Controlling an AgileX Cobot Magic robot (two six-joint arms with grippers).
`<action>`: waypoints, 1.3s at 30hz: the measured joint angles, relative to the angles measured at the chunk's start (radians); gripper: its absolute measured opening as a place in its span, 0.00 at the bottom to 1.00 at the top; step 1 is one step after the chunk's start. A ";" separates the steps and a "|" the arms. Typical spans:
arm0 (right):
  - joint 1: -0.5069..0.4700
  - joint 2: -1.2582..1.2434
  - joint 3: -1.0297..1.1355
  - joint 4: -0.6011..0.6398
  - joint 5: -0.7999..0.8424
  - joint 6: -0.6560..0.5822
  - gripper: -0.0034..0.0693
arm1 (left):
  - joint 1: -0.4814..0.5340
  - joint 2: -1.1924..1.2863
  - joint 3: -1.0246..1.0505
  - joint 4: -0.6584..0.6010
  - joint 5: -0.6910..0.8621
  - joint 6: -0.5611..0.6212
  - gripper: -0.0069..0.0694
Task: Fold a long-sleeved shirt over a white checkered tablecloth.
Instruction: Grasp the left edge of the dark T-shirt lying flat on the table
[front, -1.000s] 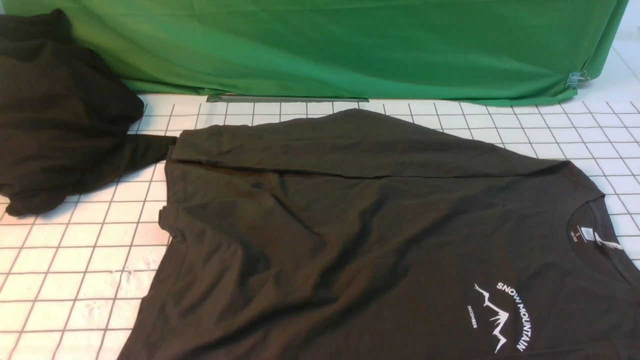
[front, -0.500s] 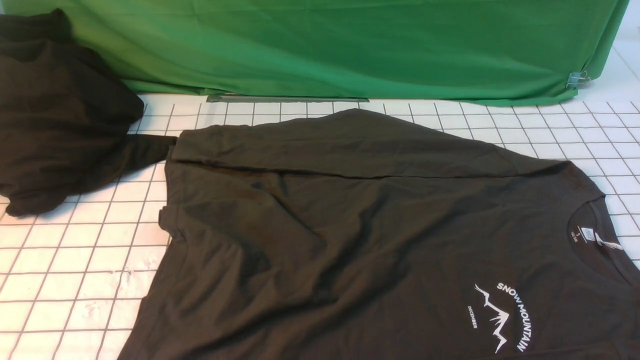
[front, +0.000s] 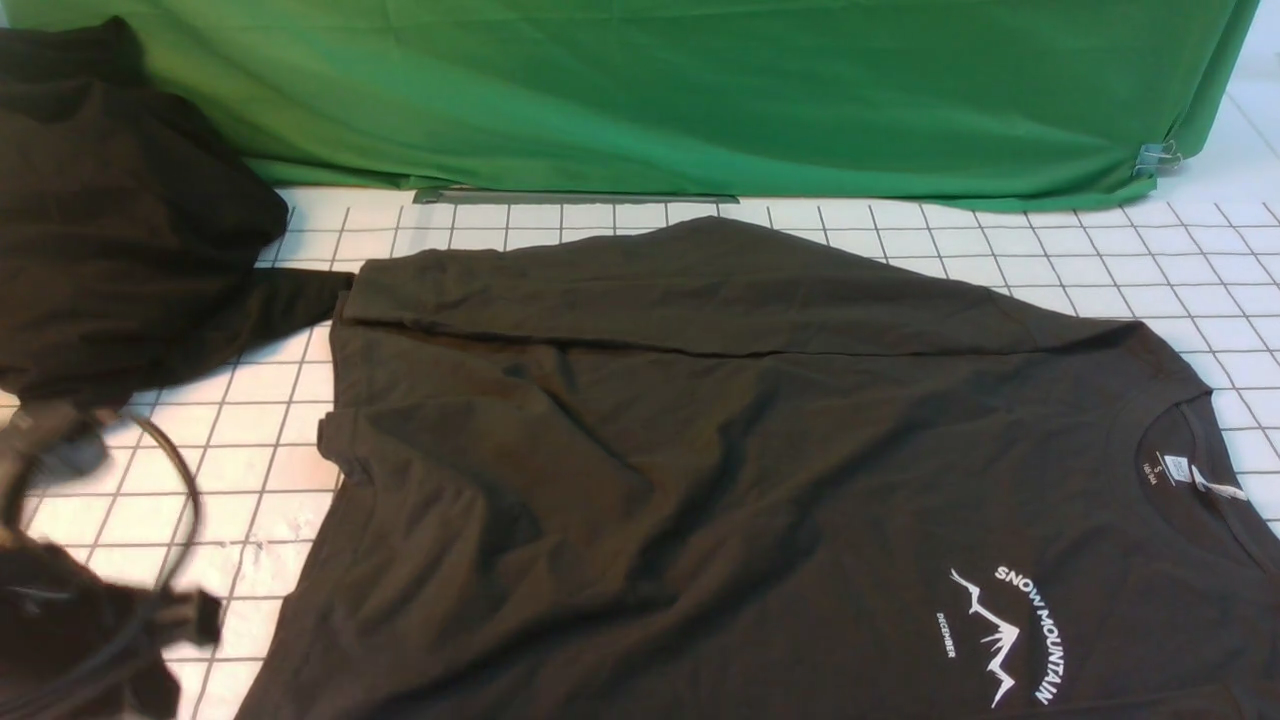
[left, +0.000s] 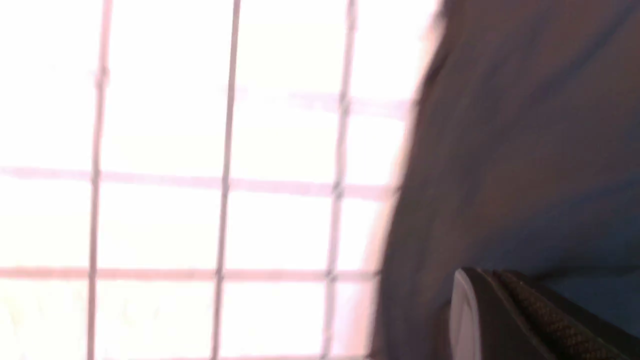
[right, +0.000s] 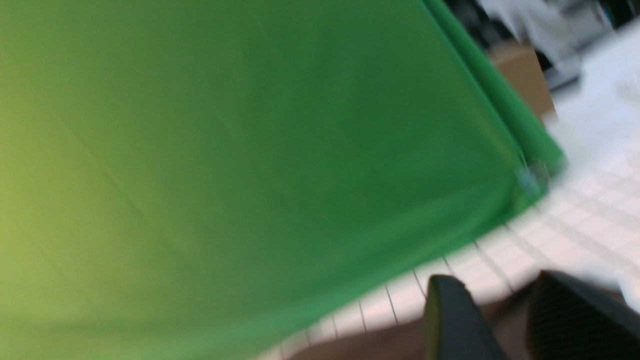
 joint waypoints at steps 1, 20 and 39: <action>0.021 0.025 -0.069 0.002 0.136 -0.065 0.20 | -0.015 0.064 0.007 0.015 0.010 0.002 0.12; 0.267 0.622 -0.502 0.022 0.670 -0.514 0.06 | -0.237 0.192 0.072 0.194 -0.110 -0.161 0.52; 0.271 0.626 -0.502 0.025 0.630 -0.552 0.06 | -0.238 0.107 0.101 0.142 0.125 -0.187 0.09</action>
